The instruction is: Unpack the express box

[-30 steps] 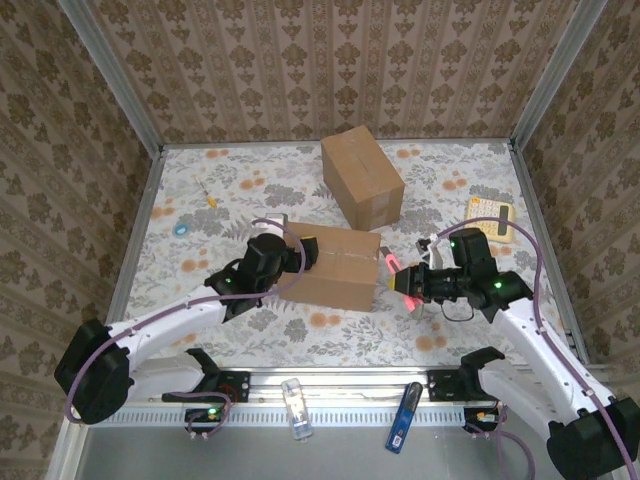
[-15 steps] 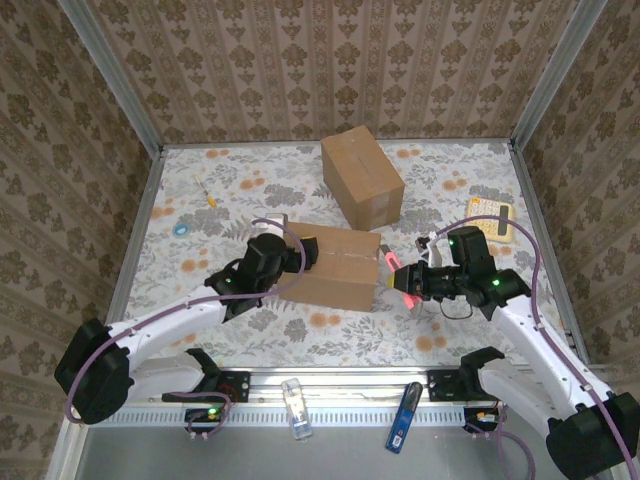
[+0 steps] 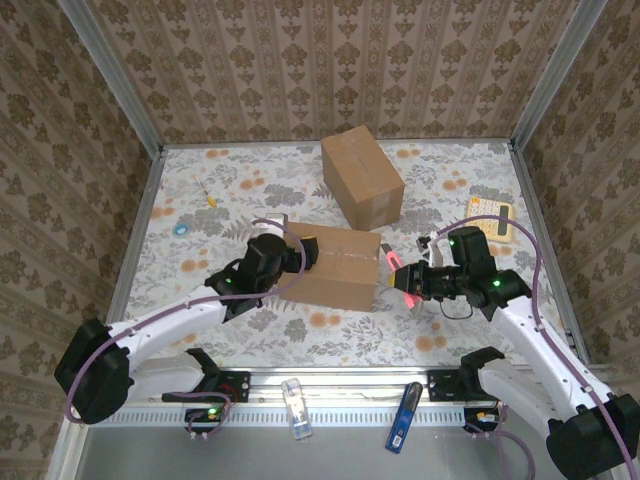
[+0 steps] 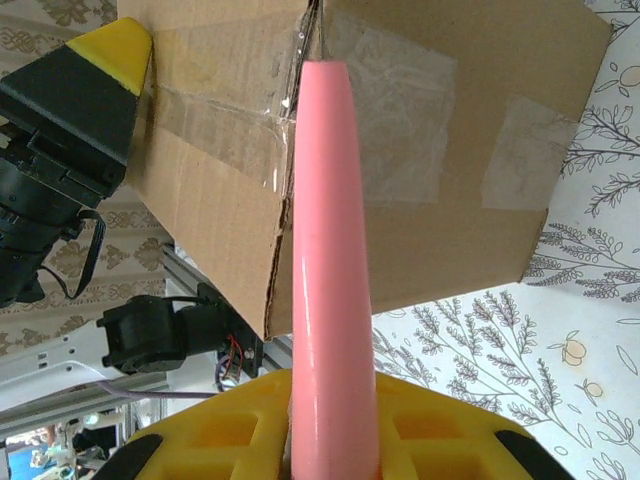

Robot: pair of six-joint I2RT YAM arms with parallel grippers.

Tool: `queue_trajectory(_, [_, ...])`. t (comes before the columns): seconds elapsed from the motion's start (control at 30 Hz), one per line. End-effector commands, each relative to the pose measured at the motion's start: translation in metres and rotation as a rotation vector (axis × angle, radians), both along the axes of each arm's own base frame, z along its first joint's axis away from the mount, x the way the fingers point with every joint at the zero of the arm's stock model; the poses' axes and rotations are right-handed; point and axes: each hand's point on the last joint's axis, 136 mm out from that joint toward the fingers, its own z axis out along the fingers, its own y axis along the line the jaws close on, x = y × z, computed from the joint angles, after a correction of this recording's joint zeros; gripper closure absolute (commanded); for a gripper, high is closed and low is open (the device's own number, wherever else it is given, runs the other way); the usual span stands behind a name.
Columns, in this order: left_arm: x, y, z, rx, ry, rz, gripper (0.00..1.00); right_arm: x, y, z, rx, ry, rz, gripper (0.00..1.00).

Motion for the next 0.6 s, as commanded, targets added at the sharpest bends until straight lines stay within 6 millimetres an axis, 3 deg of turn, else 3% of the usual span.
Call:
queue_trajectory(0.0, [-0.0124, 0.0151, -0.0457, 0.149, 0.111, -0.001, 0.00, 0.0000, 0.0061, 0.0084, 0.035, -0.006, 0.021, 1.00])
queue_trajectory(0.57, [-0.0129, 0.0153, -0.0455, 0.147, 0.111, -0.001, 0.00, -0.0007, 0.0013, 0.0041, -0.001, -0.012, 0.001, 1.00])
